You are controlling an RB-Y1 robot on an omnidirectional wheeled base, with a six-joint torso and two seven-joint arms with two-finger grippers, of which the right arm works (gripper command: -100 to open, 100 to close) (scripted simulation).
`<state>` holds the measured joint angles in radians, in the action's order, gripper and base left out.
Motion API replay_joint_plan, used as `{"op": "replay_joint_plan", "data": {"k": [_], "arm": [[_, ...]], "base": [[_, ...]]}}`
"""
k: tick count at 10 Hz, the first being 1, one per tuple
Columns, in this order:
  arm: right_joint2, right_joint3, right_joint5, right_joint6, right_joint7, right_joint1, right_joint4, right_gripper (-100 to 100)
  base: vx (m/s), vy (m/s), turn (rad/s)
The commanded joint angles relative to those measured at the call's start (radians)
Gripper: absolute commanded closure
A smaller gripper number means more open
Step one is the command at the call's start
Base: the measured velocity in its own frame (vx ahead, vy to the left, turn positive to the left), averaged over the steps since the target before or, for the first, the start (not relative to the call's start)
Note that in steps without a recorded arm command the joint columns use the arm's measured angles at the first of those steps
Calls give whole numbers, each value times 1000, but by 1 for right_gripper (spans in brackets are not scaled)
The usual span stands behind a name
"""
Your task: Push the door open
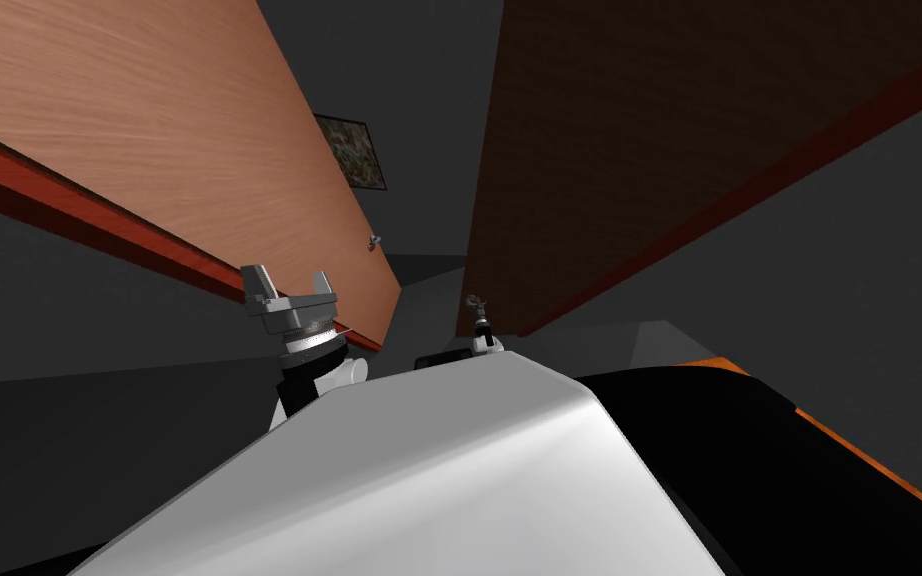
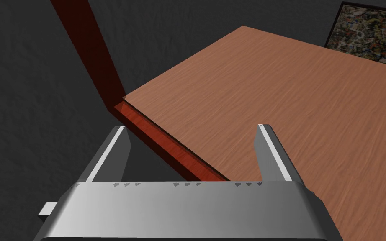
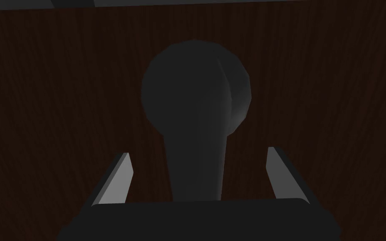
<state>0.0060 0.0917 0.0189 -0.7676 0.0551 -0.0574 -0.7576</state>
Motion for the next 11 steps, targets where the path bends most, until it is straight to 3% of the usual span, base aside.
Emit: {"op": "replay_joint_plan", "data": {"k": [1,6,11], "arm": [[-1,0,0,2,0,2,-2,100],[-1,0,0,2,0,2,-2,100],[-28,34,19,5,8,3,-1,100]], "base": [[-12,0,-4],[-18,-1,2],[161,27,-27]]}}
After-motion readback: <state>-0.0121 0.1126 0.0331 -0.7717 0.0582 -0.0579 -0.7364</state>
